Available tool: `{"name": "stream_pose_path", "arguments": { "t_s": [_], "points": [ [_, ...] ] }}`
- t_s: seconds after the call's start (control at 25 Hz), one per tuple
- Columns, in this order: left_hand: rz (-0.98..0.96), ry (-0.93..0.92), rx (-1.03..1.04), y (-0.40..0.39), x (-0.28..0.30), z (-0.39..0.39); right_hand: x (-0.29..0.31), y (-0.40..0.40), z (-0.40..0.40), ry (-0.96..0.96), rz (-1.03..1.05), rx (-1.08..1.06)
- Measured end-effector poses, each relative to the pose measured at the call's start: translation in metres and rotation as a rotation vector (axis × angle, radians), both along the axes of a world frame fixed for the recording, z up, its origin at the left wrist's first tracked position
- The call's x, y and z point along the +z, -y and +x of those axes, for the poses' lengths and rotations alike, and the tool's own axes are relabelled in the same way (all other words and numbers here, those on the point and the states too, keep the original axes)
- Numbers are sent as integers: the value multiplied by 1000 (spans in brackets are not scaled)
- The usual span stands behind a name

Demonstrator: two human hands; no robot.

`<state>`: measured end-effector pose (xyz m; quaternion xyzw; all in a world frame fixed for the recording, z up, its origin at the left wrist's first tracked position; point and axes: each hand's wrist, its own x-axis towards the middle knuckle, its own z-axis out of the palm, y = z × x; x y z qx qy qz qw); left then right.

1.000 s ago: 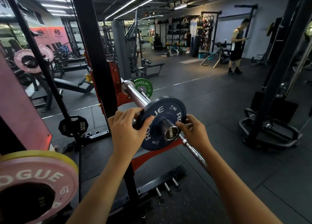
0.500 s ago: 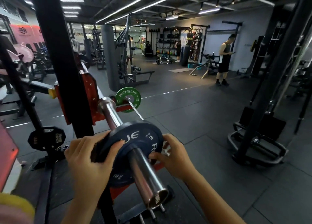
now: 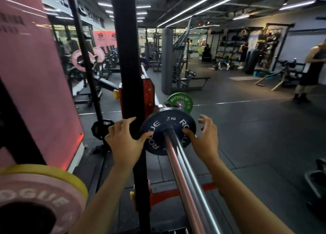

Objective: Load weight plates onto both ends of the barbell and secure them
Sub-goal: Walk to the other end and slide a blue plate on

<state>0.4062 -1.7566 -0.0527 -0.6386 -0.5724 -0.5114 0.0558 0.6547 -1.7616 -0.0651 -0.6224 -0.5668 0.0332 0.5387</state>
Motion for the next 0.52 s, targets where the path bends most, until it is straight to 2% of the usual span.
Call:
{"name": "stream_pose_path", "arguments": {
  "t_s": [0.16, 0.36, 0.52],
  "points": [
    [-52, -51, 108, -42, 3, 5, 15, -51, 0, 119, 22, -26],
    [-177, 142, 120, -90, 10, 17, 29, -103, 4, 202, -58, -47],
    [-164, 156, 147, -99, 7, 14, 26, -107, 14, 226, -89, -89]
  ]
}}
